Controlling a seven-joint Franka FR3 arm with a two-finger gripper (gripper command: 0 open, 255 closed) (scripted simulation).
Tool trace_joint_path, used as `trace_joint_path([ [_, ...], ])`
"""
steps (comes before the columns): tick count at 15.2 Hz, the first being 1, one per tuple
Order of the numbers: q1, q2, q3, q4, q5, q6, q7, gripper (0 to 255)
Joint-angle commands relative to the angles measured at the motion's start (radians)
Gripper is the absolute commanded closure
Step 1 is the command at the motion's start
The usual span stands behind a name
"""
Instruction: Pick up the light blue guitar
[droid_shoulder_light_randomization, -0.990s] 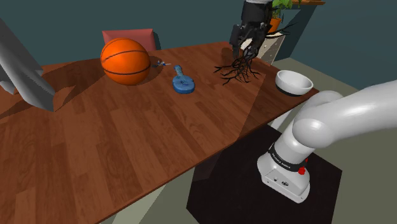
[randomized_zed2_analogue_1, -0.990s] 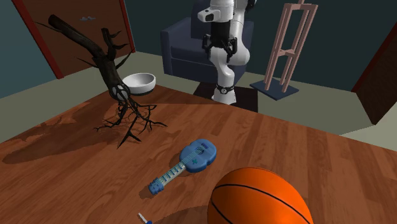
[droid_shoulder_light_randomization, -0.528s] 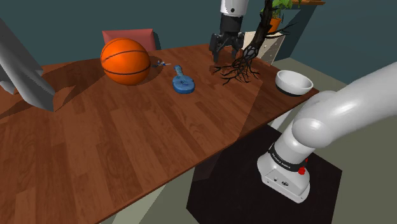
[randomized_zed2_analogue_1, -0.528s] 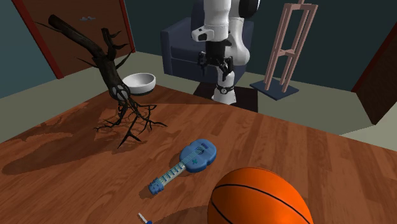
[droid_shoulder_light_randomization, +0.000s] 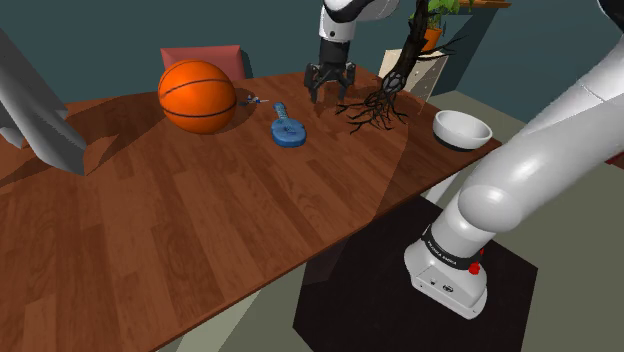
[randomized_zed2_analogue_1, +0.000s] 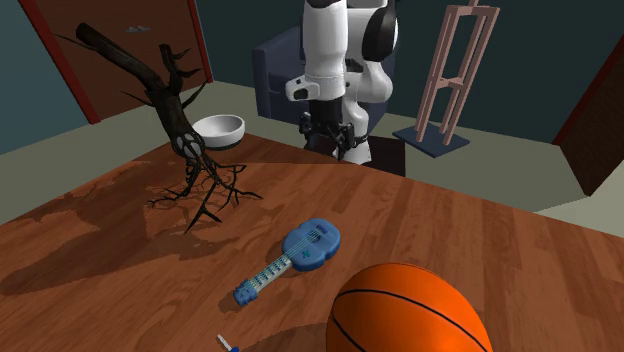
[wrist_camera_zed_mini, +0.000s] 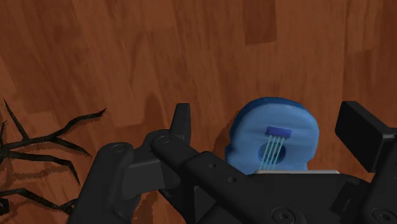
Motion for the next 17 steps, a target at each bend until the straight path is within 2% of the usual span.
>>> trace_joint_path([
  [1, -0.002, 0.083, -0.002, 0.044, 0.005, 0.043, 0.012, 0],
  [9, -0.014, 0.385, -0.012, 0.27, 0.029, 0.133, 0.052, 0],
  [17, -0.032, 0.7, -0.022, 0.592, 0.058, 0.141, 0.087, 0],
])
